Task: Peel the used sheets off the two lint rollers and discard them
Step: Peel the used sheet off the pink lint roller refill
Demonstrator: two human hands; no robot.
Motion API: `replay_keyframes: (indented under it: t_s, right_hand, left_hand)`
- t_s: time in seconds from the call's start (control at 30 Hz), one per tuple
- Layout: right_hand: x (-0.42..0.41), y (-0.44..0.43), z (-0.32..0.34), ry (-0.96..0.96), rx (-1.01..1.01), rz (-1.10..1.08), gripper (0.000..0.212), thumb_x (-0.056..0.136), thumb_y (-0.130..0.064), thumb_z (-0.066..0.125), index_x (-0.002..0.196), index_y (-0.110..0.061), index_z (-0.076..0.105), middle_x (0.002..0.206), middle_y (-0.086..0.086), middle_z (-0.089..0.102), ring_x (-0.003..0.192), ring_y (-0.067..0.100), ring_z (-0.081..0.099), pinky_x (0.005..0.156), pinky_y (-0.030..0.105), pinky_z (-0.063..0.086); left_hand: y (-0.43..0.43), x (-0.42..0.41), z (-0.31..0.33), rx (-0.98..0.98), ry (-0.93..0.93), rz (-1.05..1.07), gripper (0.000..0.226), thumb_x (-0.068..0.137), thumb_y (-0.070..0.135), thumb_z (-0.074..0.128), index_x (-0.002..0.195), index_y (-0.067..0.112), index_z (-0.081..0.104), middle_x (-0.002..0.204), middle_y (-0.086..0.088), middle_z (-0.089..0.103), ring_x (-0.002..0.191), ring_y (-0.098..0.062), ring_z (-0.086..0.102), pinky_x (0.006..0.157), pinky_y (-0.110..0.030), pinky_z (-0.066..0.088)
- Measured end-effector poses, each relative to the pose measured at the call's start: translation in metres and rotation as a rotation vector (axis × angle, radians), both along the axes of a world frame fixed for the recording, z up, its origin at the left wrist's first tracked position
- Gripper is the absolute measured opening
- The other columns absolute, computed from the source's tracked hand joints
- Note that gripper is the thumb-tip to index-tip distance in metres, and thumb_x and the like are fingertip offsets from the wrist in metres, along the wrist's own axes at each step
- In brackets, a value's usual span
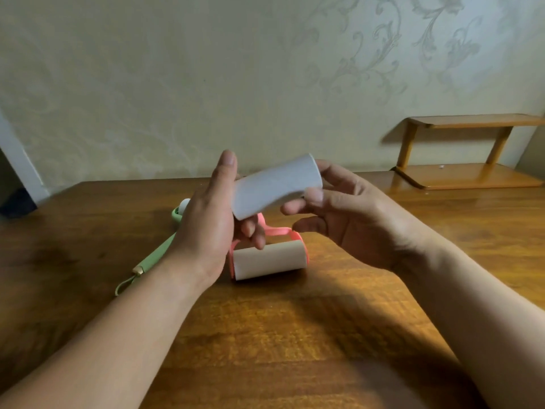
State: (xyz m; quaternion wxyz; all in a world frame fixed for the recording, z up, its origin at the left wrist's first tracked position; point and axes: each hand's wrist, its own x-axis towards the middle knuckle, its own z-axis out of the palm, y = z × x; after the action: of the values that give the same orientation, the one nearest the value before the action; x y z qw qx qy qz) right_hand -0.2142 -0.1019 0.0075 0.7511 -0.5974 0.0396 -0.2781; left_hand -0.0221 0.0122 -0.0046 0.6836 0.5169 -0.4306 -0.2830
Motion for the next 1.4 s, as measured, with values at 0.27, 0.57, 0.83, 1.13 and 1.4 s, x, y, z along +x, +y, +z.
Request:
replay_keyframes:
  t_s: [0.27, 0.57, 0.83, 1.13, 1.4]
  right_hand:
    - [0.004, 0.001, -0.001, -0.030, -0.051, -0.017, 0.040, 0.097, -0.008, 0.068, 0.137, -0.010, 0.065, 0.100, 0.007, 0.077, 0.093, 0.020, 0.076, 0.086, 0.032, 0.065]
    - [0.006, 0.003, -0.003, -0.010, -0.081, -0.135, 0.047, 0.108, -0.030, 0.059, 0.141, 0.002, 0.064, 0.136, 0.034, 0.066, 0.121, 0.031, 0.068, 0.101, 0.042, 0.060]
    - [0.003, 0.007, 0.005, 0.016, -0.161, -0.052, 0.035, 0.102, -0.025, 0.063, 0.132, -0.010, 0.070, 0.112, 0.005, 0.077, 0.104, 0.022, 0.075, 0.090, 0.034, 0.063]
    - [0.010, 0.012, -0.004, 0.156, -0.293, -0.099, 0.037, 0.099, -0.029, 0.064, 0.126, -0.005, 0.071, 0.102, 0.007, 0.066, 0.091, 0.020, 0.059, 0.073, 0.029, 0.051]
    - [0.004, 0.008, 0.000, 0.157, -0.187, -0.160, 0.045, 0.095, -0.035, 0.068, 0.136, -0.014, 0.073, 0.111, 0.001, 0.077, 0.099, 0.016, 0.071, 0.079, 0.026, 0.057]
  left_hand:
    - [0.003, -0.002, 0.005, 0.055, 0.035, -0.026, 0.092, 0.097, 0.084, 0.037, 0.096, 0.002, 0.078, 0.059, -0.020, 0.061, 0.047, -0.030, 0.063, 0.050, -0.034, 0.054]
    - [0.009, -0.020, 0.001, 0.166, -0.288, -0.014, 0.099, 0.091, 0.095, 0.030, 0.077, 0.009, 0.077, 0.058, -0.018, 0.070, 0.057, -0.029, 0.074, 0.076, -0.043, 0.059]
    - [0.010, -0.018, 0.005, -0.025, -0.584, 0.330, 0.061, 0.099, 0.079, 0.038, 0.092, 0.025, 0.066, 0.078, 0.003, 0.069, 0.071, -0.012, 0.070, 0.066, -0.041, 0.060]
    - [0.011, -0.015, 0.013, -0.167, -0.657, 0.163, 0.023, 0.109, 0.042, 0.055, 0.117, 0.029, 0.072, 0.112, 0.003, 0.067, 0.103, -0.012, 0.068, 0.085, -0.023, 0.051]
    - [0.011, -0.011, 0.016, -0.172, -0.470, 0.080, 0.026, 0.108, 0.035, 0.058, 0.126, 0.024, 0.072, 0.116, 0.005, 0.072, 0.103, -0.014, 0.071, 0.073, -0.023, 0.056]
